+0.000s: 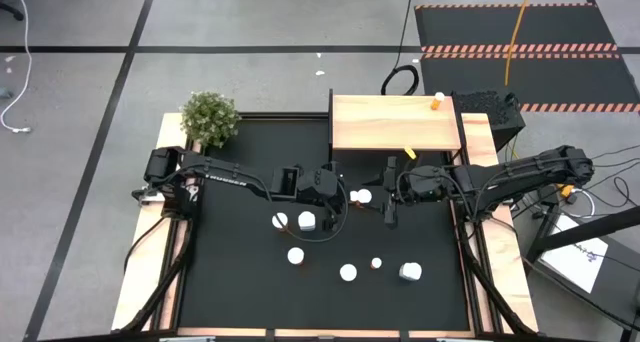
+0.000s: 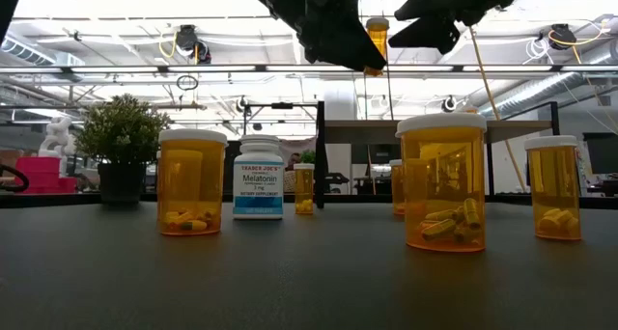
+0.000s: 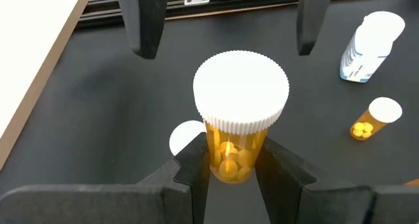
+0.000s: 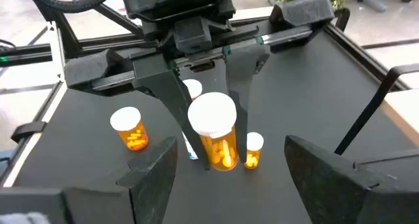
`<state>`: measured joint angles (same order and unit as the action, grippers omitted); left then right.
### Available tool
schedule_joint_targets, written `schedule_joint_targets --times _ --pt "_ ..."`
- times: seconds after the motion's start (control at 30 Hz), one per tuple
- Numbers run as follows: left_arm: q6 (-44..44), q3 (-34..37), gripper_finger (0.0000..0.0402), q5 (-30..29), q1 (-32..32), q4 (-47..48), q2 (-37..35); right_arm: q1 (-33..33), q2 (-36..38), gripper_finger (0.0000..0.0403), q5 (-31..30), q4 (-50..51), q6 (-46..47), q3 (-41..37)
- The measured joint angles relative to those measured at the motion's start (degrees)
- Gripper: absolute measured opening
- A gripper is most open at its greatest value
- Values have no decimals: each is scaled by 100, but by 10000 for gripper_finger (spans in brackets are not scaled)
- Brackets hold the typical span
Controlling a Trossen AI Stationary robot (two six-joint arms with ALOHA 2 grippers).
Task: Pick and place medicine bottles onto shelf by color
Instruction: Put the small orange pill bottle on the shelf
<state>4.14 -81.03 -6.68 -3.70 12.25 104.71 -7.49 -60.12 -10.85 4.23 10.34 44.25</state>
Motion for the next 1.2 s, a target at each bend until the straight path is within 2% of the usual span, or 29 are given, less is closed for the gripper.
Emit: schedule_joint_targets --times 0.43,0.9,1.0,1.2 --pt "-16 0 111 2 4 134 0 3 -548 272 -117 -872 -462 4" --pt "-50 0 111 2 23 225 0 0 -573 170 -67 -847 -494 4" --pt "-87 0 111 13 25 225 0 0 -582 157 172 -847 -501 4" --pt "-114 0 111 15 23 225 0 1 -683 143 188 -894 -529 2"
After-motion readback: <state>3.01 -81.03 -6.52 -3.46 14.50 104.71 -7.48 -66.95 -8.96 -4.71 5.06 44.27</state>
